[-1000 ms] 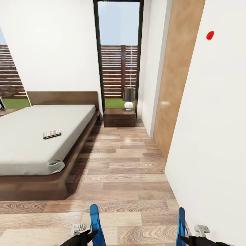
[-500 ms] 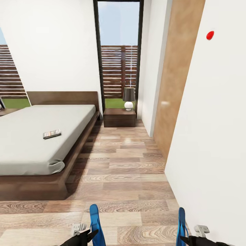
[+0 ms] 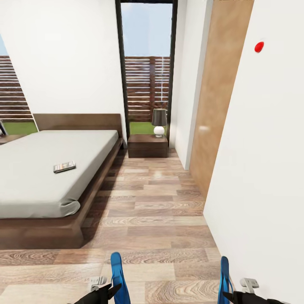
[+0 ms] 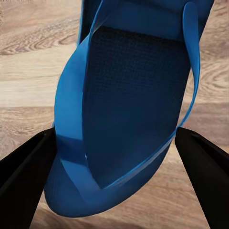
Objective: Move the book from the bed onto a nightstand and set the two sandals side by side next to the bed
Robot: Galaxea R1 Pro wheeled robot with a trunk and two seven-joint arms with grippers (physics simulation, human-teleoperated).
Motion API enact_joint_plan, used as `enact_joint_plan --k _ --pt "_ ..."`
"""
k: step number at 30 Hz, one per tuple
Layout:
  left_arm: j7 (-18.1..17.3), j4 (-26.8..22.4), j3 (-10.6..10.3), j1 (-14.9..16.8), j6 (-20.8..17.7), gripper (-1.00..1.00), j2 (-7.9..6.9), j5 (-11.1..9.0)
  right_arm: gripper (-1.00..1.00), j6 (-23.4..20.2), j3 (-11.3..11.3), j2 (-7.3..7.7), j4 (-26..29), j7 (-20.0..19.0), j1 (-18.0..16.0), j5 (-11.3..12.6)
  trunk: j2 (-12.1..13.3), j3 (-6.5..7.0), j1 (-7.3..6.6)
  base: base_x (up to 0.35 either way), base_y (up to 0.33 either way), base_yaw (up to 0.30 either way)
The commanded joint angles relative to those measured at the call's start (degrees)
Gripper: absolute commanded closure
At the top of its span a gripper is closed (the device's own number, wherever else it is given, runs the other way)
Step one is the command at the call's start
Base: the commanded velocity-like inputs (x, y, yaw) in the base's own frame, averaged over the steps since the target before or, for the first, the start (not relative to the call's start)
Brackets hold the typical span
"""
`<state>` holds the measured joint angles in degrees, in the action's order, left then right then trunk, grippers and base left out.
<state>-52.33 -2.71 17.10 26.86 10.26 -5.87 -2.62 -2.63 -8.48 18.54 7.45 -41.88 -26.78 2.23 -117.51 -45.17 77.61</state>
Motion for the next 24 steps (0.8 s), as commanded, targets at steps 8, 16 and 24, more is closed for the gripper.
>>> enact_joint_plan --k 8,16,24 --pt "-0.14 0.07 -0.15 0.04 0.20 1.00 -0.02 -0.27 1.00 -0.32 -0.18 0.01 0.01 -0.32 -0.03 0.23 1.59 0.67 -0.89 0.000 0.000 0.000" --pt "-0.09 0.07 -0.13 0.04 0.20 1.00 -0.02 -0.28 1.00 -0.36 -0.16 -0.02 0.02 -0.40 -0.03 0.23 1.59 0.67 -0.89 0.000 0.000 0.000" --pt "-0.05 0.07 -0.15 0.04 0.20 1.00 -0.02 -0.28 1.00 -0.36 -0.15 0.00 0.02 -0.32 -0.03 0.18 1.59 0.67 -0.89 0.213 0.000 0.000"
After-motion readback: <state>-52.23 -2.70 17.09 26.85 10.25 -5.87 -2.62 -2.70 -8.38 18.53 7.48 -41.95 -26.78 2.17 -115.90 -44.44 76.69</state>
